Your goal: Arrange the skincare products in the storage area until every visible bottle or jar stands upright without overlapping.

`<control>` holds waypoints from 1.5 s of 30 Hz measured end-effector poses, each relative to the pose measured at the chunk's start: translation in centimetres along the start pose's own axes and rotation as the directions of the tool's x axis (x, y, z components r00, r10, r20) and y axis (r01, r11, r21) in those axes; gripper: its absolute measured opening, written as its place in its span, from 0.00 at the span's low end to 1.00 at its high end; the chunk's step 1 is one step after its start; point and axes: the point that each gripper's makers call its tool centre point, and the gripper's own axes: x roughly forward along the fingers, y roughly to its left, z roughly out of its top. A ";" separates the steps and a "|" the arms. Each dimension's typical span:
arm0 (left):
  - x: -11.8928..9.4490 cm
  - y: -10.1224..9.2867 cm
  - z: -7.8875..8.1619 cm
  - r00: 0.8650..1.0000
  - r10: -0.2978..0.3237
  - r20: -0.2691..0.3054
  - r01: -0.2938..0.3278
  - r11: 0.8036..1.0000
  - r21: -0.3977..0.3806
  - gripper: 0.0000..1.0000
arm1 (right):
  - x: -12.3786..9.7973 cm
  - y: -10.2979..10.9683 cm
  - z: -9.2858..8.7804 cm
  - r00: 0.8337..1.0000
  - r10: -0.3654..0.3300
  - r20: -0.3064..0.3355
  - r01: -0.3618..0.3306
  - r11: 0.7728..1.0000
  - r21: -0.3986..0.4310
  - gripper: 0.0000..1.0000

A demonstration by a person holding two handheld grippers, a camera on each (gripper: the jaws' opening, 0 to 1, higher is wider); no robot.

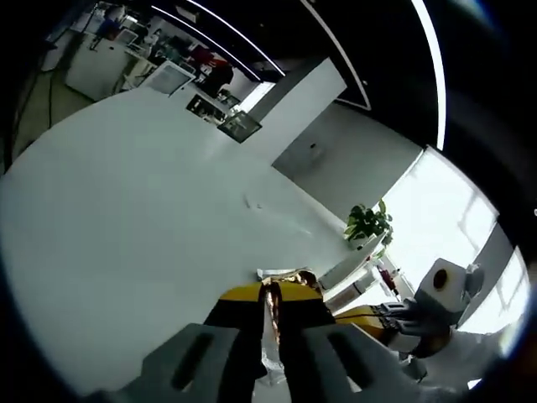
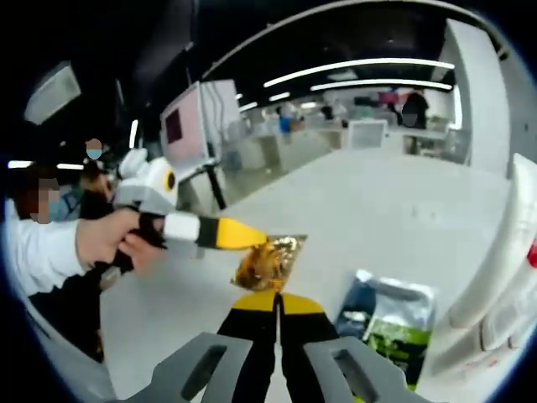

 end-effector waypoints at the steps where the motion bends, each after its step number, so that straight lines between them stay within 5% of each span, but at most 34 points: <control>1: 0.2 0.4 0.0 1.000 0.012 -0.006 -0.012 1.000 -0.005 0.00 | 0.2 -0.2 -0.2 1.000 -0.004 -0.002 0.004 1.000 0.006 0.00; 4: 1.1 1.7 -0.3 0.998 0.062 -0.018 -0.062 0.998 -0.006 0.00 | 0.7 -0.6 -0.6 1.000 -0.016 -0.018 0.016 1.000 0.015 0.00; 21: 2.8 4.1 -1.9 0.990 0.088 -0.110 -0.088 0.996 0.007 0.00 | 3.7 -2.6 -3.1 0.994 -0.035 -0.102 0.043 0.996 0.080 0.00; 45: 2.7 5.0 -3.8 0.980 0.106 -0.166 -0.107 0.994 0.003 0.00 | 4.9 -3.1 -5.1 0.979 -0.053 -0.197 0.062 0.997 0.040 0.00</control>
